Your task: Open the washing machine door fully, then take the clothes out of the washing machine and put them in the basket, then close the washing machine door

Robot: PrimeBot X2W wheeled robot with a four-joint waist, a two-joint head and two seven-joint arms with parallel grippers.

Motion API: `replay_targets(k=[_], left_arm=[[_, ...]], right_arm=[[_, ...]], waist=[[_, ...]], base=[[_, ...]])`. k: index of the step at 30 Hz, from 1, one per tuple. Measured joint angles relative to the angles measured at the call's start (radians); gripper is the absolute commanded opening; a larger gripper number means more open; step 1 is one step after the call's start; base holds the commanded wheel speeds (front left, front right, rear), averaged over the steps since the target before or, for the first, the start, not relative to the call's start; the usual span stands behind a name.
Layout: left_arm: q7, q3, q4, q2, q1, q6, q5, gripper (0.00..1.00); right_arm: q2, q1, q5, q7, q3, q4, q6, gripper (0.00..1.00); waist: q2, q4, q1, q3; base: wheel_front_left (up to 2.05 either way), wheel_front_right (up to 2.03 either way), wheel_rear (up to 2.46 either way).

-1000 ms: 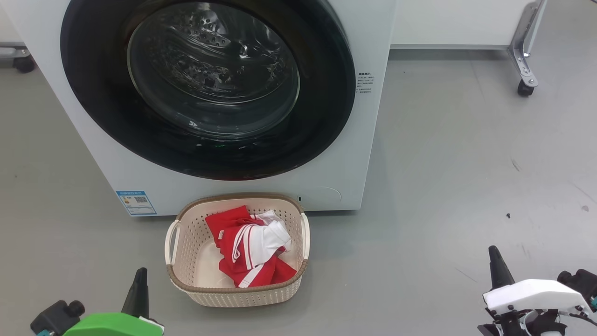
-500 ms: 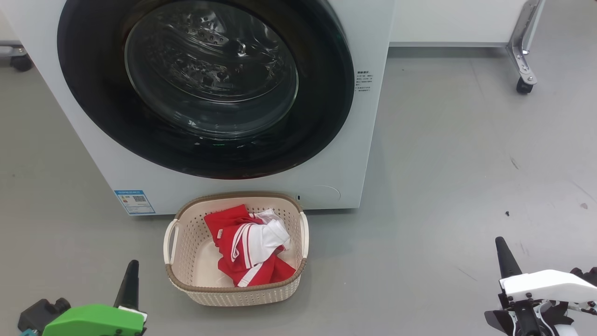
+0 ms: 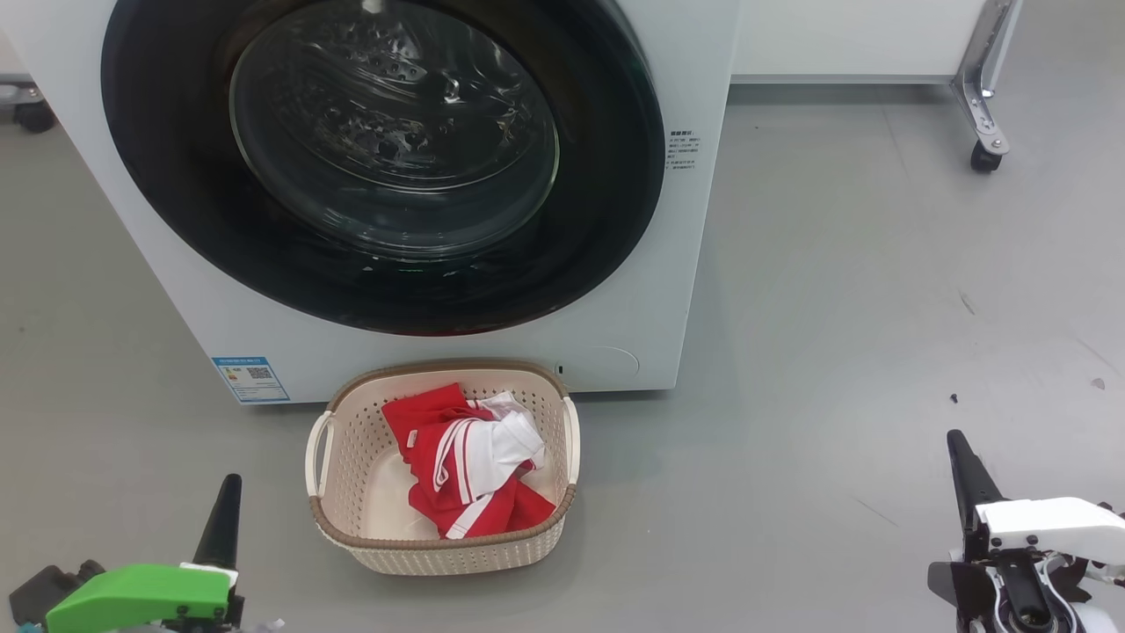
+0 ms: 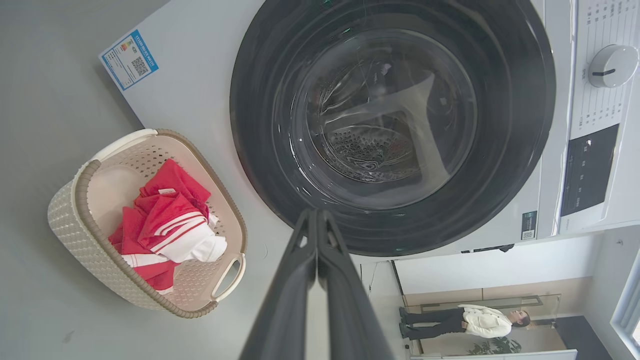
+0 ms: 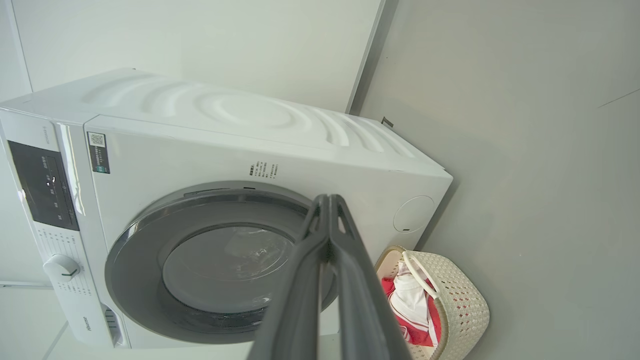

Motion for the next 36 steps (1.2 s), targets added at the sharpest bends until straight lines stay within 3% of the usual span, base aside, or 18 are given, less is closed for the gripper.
replay_targets(k=[14, 36], left_arm=[[0.043, 0.044, 0.016, -0.001, -0.024, -0.030, -0.174, 0.00], [0.043, 0.047, 0.029, -0.001, -0.036, -0.035, -0.174, 0.00]], right_arm=[[0.004, -0.033, 0.158, 0.042, -0.051, 0.006, 0.017, 0.00], [0.005, -0.034, 0.166, 0.042, -0.053, 0.011, 0.025, 0.00]], waist=[[0.0000, -0.004, 0.0000, 0.004], [0.0000, -0.004, 0.0000, 0.004]], base=[[0.00, 0.00, 0.00], [0.00, 0.00, 0.00]])
